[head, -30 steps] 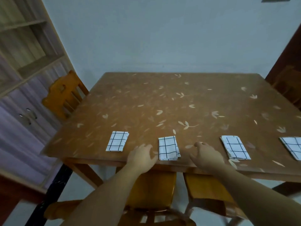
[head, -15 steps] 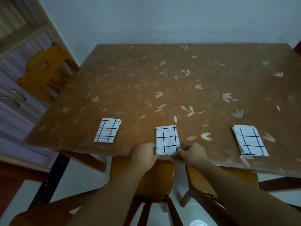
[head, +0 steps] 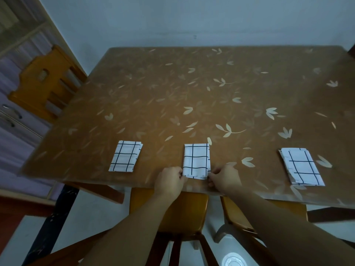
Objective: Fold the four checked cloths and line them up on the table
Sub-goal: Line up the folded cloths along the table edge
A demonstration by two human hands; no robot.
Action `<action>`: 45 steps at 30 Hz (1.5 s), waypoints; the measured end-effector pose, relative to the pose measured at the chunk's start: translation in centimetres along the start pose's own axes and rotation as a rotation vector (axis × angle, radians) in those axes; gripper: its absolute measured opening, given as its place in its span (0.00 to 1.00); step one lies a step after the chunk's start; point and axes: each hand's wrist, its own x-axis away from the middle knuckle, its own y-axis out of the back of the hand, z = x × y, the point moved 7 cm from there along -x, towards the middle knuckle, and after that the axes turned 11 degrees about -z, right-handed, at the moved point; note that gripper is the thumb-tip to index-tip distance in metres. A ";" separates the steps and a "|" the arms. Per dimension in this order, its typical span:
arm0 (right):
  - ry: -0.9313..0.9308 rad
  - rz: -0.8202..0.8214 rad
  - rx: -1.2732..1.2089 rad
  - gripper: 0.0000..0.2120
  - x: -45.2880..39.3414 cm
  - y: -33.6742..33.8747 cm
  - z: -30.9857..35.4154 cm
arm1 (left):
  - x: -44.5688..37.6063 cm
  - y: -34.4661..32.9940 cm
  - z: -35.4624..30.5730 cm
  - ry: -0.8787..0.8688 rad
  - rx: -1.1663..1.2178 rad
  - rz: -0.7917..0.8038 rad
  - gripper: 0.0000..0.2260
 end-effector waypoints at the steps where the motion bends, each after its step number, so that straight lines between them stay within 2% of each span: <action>1: 0.003 -0.002 -0.004 0.08 0.0 0.0 0.1 | 0.0 0.0 0.1 -0.006 0.010 0.002 0.07; 5: 0.072 -0.024 0.090 0.06 0.6 1.2 0.6 | 0.3 1.1 0.0 -0.082 0.001 -0.034 0.12; 11: 0.398 -0.233 0.509 0.13 3.8 8.0 2.0 | 0.2 3.8 -2.7 -0.238 -0.111 -0.085 0.17; 15: 0.404 -0.278 0.607 0.20 5.5 12.8 0.5 | 1.2 5.0 -6.1 -0.312 -0.150 -0.070 0.19; 20: 0.397 -0.358 0.756 0.24 8.7 19.2 -1.7 | 4.1 7.3 -10.9 -0.381 -0.175 -0.083 0.21; 25: 0.383 -0.458 0.755 0.23 12.2 25.8 -4.6 | 8.3 8.7 -16.5 -0.401 -0.202 -0.115 0.23; 34: 0.388 -0.459 0.618 0.26 16.9 35.4 -13.6 | 18.7 6.8 -26.5 -0.365 -0.180 -0.186 0.20; 39: 0.380 -0.438 0.589 0.26 17.4 38.3 -17.0 | 21.9 5.4 -30.0 -0.347 -0.178 -0.179 0.21; 45: 0.390 -0.398 0.582 0.24 14.2 38.6 -17.4 | 20.5 3.5 -30.9 -0.309 -0.188 -0.157 0.21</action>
